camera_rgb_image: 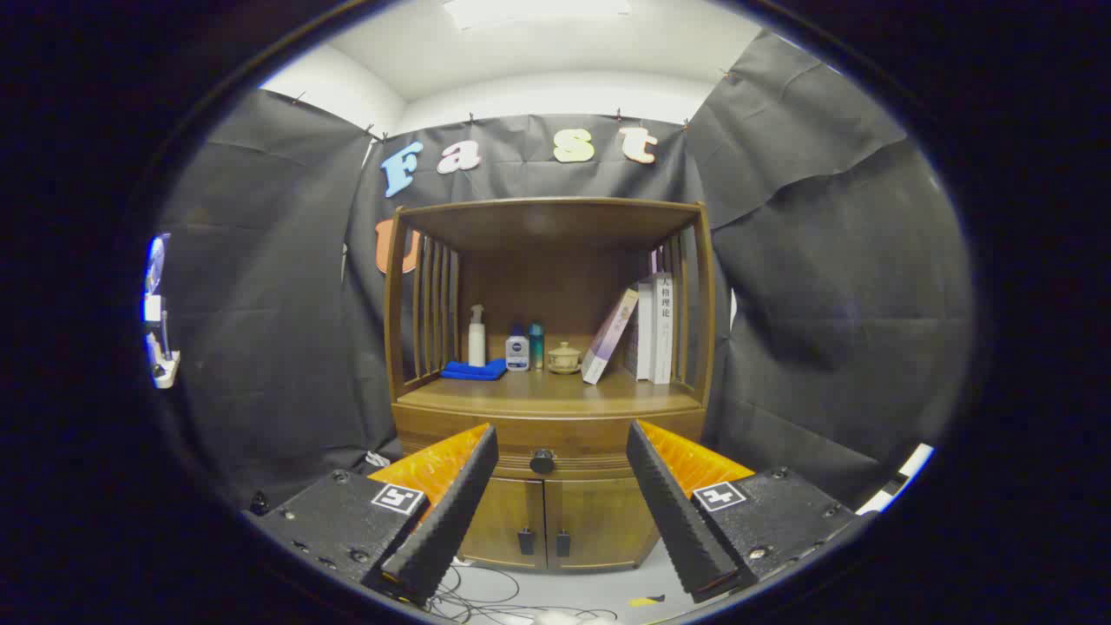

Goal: Pull open the drawer, take out the items inside it, and place them on the countertop above the cabinet.

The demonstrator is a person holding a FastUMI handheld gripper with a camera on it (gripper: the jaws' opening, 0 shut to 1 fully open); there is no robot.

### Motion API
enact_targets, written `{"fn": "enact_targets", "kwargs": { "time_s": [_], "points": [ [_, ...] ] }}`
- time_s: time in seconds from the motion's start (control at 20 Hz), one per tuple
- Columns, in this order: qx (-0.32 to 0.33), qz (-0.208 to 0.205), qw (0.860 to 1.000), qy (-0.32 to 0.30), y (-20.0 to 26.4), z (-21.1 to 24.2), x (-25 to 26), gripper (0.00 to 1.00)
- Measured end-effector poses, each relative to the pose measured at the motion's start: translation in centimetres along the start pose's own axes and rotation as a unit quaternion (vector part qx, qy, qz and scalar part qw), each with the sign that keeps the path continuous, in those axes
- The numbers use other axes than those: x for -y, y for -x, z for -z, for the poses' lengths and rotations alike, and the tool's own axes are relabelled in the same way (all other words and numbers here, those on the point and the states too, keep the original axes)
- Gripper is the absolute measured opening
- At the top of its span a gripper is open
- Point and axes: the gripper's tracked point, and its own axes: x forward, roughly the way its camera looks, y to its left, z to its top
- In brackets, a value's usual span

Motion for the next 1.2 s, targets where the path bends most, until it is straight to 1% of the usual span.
{"fn": "enact_targets", "kwargs": {
  "time_s": [0.2, 0.45, 0.8, 1.05, 1.2],
  "points": [
    [-0.003, -0.004, 1.0, -0.002, -0.1, 0.3, -0.3, 0.98],
    [-0.008, 0.003, 1.0, -0.006, -0.4, 0.8, 0.0, 0.98],
    [0.0, -0.007, 1.0, -0.008, -1.0, 0.3, -1.0, 0.98],
    [-0.004, -0.009, 1.0, -0.006, -3.5, 1.3, -1.6, 0.98],
    [-0.013, -0.011, 1.0, -0.011, -6.3, 3.2, -2.1, 0.98]
  ]
}}
